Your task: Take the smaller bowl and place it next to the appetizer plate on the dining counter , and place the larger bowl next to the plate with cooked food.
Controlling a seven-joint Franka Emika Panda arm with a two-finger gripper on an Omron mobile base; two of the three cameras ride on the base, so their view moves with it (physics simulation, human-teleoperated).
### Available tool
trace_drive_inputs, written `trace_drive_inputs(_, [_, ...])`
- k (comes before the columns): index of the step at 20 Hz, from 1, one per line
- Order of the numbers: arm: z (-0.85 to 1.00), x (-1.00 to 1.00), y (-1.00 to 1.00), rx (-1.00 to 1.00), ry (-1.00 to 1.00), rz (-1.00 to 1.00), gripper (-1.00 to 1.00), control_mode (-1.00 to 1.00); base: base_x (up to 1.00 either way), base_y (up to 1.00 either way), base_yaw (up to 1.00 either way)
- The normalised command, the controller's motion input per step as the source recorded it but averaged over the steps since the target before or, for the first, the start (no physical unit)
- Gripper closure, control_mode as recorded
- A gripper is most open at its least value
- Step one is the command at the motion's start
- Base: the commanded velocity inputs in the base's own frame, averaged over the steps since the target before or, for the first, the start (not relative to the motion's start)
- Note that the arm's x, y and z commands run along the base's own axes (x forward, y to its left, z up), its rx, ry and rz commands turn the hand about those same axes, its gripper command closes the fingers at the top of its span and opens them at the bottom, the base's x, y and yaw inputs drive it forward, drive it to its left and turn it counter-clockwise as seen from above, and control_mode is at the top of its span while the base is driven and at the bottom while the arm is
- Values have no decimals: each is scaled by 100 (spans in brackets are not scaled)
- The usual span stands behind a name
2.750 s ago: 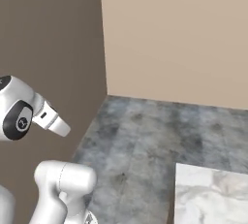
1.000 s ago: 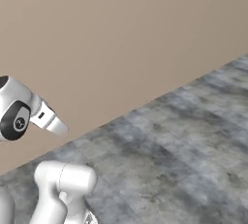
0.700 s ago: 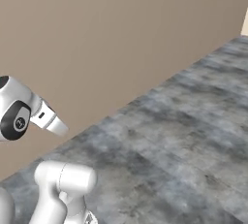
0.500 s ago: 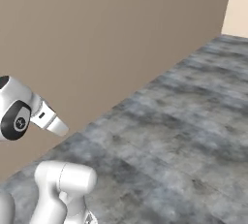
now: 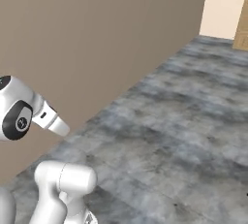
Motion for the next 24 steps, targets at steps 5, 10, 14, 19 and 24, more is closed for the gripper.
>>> trace_drive_inputs(5, [0,0,0,0,0,0,-100,100,100,-16,-11])
trace_drive_inputs(10, [0,0,0,0,0,0,-100,100,100,-3,-7])
trace_drive_inputs(14, [0,0,0,0,0,0,-100,100,100,0,0])
trace_drive_inputs(19, [0,0,0,0,0,0,-100,100,100,0,0])
trace_drive_inputs(24, [0,0,0,0,0,0,-100,100,100,0,0])
